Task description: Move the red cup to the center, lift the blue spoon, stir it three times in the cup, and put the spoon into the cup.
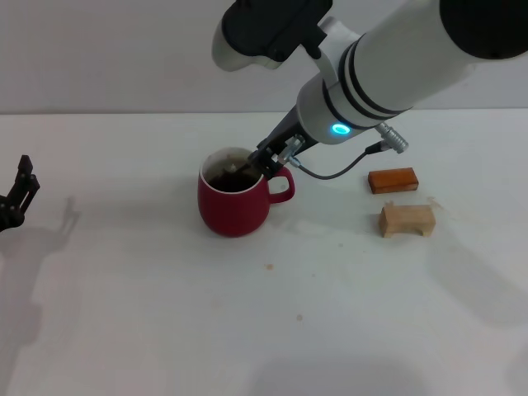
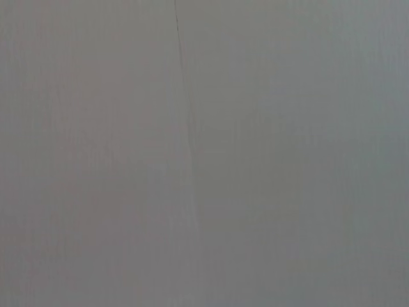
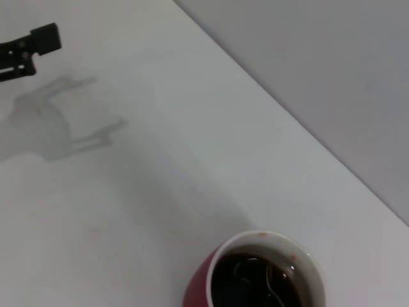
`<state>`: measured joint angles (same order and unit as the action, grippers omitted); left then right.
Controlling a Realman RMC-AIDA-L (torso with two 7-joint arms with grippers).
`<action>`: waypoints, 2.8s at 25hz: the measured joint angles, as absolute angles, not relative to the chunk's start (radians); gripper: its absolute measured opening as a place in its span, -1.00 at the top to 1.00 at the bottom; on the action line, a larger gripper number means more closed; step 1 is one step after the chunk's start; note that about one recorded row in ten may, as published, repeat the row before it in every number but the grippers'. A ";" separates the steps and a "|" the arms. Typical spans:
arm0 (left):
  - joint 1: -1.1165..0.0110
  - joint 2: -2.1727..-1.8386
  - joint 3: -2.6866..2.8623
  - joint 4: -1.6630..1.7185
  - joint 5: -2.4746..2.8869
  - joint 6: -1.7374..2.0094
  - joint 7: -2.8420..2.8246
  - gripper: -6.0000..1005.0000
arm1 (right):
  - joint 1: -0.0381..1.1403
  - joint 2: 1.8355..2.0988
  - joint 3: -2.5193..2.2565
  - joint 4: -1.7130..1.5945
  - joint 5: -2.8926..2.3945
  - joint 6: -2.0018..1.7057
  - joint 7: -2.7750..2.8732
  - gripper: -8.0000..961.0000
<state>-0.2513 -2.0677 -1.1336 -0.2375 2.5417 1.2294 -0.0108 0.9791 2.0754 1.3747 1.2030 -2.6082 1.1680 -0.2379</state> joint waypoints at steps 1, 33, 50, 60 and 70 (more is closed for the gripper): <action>-0.252 -2.068 -1.133 -0.238 2.542 1.228 -0.011 -0.70 | 0.978 2.075 1.378 1.203 -2.609 1.168 -0.238 0.66; -0.254 -2.069 -1.118 -0.245 2.542 1.231 -0.011 -0.70 | 0.975 2.078 1.349 1.201 -2.554 1.143 -0.238 0.63; -0.253 -2.068 -1.117 -0.237 2.542 1.232 -0.011 -0.70 | 0.962 2.075 1.356 1.207 -2.559 1.128 -0.237 0.61; -0.248 -2.068 -1.117 -0.237 2.539 1.231 -0.010 -0.70 | 0.898 2.074 1.379 1.324 -2.744 1.073 -0.219 0.22; -0.244 -2.068 -1.126 -0.240 2.534 1.231 -0.011 -0.70 | 0.367 2.076 1.260 1.566 -2.921 0.139 -0.306 0.07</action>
<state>-0.2438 -2.0678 -1.1261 -0.2404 2.5339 1.2306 -0.0107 0.3668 2.0761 1.2597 1.5661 -2.9210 0.1387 -0.3059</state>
